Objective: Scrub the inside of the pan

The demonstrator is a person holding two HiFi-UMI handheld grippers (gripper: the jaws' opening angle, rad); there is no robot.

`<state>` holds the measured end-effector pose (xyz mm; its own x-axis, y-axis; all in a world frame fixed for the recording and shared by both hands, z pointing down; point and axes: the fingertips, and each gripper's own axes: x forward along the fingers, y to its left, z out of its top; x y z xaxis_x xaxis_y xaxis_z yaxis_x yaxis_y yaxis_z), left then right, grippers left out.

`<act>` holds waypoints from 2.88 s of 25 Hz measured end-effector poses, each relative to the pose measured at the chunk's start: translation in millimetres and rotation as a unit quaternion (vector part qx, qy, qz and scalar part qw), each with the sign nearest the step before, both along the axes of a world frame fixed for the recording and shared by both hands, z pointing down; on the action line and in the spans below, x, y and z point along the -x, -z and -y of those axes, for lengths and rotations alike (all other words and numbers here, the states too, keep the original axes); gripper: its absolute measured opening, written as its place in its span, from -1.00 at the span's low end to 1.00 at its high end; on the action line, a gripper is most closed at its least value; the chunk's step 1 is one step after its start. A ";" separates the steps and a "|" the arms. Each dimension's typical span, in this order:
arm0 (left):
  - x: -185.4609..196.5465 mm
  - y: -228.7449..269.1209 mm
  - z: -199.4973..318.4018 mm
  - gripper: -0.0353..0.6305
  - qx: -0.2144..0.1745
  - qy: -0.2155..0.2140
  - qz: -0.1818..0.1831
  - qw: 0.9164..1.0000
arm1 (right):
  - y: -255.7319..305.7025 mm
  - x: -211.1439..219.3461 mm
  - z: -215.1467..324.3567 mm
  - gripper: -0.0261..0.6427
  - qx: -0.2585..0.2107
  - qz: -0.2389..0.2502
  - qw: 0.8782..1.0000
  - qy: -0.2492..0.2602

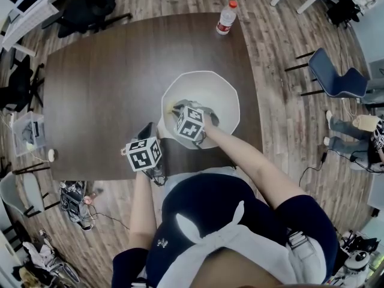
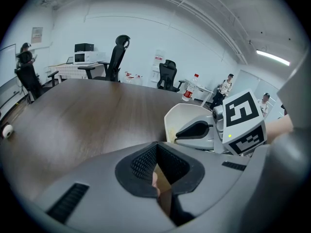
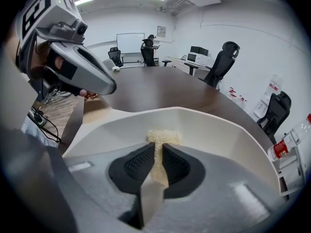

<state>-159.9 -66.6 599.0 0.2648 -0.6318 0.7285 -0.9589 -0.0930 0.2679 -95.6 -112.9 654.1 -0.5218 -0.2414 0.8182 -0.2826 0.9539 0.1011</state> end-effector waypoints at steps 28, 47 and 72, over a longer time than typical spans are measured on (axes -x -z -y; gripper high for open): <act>-1.0 3.1 -2.3 -0.88 -0.004 -0.006 -0.003 1.000 | -11.7 -37.7 55.5 -0.78 -0.030 -0.016 0.991 -0.130; -5.0 9.3 -6.5 -0.88 -0.007 -0.020 0.006 1.000 | -18.6 -101.2 81.0 -0.78 -0.033 -0.067 0.973 -0.217; -6.3 13.4 -5.1 -0.88 -0.014 -0.019 0.014 1.000 | -39.1 -159.9 50.2 -0.78 0.066 -0.257 0.957 -0.120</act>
